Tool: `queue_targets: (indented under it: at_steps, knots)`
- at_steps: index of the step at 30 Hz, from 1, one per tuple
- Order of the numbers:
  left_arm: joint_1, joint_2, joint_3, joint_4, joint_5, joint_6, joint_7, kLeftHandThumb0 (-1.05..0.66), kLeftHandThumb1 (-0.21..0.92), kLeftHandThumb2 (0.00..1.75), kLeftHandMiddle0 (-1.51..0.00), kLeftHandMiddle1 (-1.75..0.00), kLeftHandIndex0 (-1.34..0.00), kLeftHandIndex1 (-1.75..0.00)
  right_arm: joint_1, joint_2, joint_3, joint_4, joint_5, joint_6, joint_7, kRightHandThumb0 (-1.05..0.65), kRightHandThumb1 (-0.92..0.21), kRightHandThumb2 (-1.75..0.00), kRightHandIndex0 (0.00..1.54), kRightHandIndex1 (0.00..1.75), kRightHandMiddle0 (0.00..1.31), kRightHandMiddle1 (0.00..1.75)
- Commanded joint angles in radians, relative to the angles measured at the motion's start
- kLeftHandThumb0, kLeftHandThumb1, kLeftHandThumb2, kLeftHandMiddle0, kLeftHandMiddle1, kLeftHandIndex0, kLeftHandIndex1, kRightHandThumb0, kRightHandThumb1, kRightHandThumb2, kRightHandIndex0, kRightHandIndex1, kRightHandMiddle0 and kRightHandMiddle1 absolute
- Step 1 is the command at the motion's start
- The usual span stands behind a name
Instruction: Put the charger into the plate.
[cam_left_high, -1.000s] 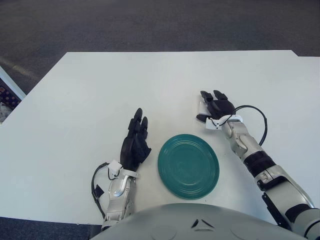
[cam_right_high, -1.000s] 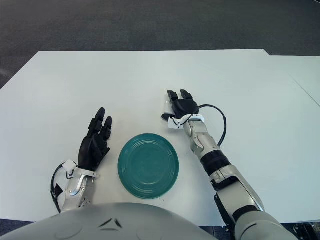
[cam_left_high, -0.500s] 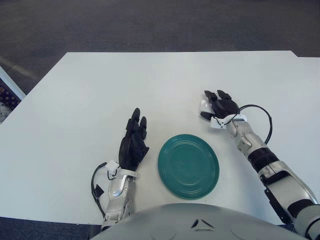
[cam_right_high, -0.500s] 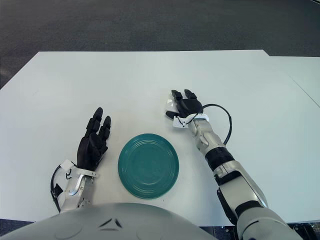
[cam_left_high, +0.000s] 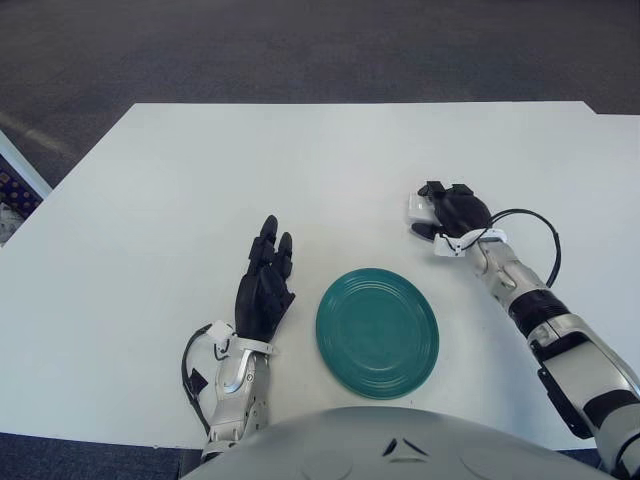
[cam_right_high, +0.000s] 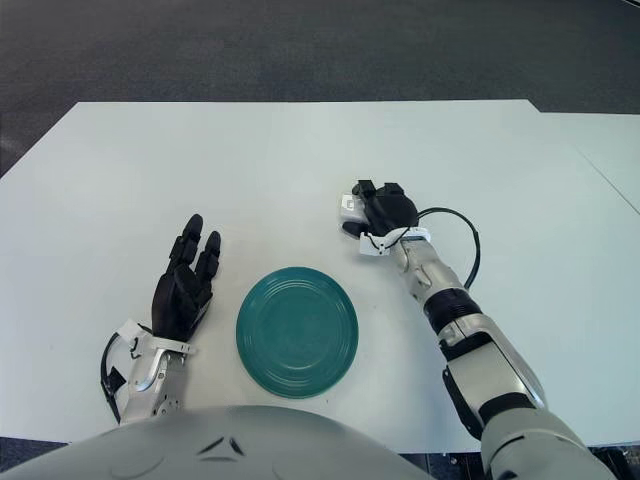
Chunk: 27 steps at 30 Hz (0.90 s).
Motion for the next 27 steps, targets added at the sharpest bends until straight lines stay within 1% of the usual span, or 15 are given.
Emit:
queue_targets:
  at_steps: [1,3,4,6,9,16,24,27]
  knots:
    - [0.052,-0.025,0.012,0.049,-0.015,0.033,0.000,-1.02,0.92,0.84,-0.18,-0.02,0.00,-0.33,0.090,-0.023,0.044,0.043,-0.002,-0.041,0.034,-0.71,-0.92,-0.63,0.78,1.73,0.50,1.73]
    - [0.050,-0.025,0.012,0.049,-0.018,0.033,0.000,-1.02,0.92,0.84,-0.19,-0.02,0.00,-0.34,0.095,-0.034,0.052,0.040,-0.007,-0.061,0.027,-0.68,-0.92,-0.67,0.85,1.74,0.62,1.74]
    - [0.049,-0.024,0.012,0.049,-0.019,0.032,-0.001,-1.01,0.92,0.84,-0.19,-0.02,0.00,-0.34,0.095,-0.042,0.058,0.037,-0.014,-0.073,0.018,-0.68,-0.92,-0.68,0.86,1.74,0.64,1.74]
    - [0.049,-0.023,0.012,0.048,-0.020,0.031,-0.001,-1.01,0.92,0.85,-0.19,-0.02,0.00,-0.36,0.104,-0.059,0.066,0.017,-0.024,-0.091,0.005,-0.66,-0.92,-0.71,0.90,1.74,0.72,1.74]
    - [0.048,-0.024,0.013,0.047,-0.019,0.031,0.002,-1.01,0.92,0.85,-0.20,-0.02,0.00,-0.38,0.117,-0.083,0.068,-0.025,-0.029,-0.106,-0.006,-0.65,-0.92,-0.74,0.93,1.75,0.76,1.75]
    - [0.039,-0.026,0.021,0.052,-0.031,0.033,-0.001,-1.00,0.92,0.86,-0.23,-0.02,0.00,-0.45,0.125,-0.082,0.049,-0.041,-0.017,-0.099,-0.060,-0.61,-0.92,-0.78,0.97,1.75,0.81,1.75]
    - [0.026,-0.018,0.026,0.060,-0.030,0.032,-0.010,-1.00,0.92,0.87,-0.23,-0.02,0.00,-0.46,0.111,-0.086,0.045,-0.021,-0.019,-0.119,-0.119,-0.57,-0.92,-0.78,0.98,1.75,0.84,1.75]
    - [0.027,-0.013,0.029,0.054,-0.027,0.034,-0.011,-1.00,0.92,0.88,-0.22,-0.01,0.00,-0.45,0.108,-0.109,0.031,-0.057,-0.013,-0.136,-0.124,-0.55,-0.92,-0.77,0.98,1.75,0.84,1.75]
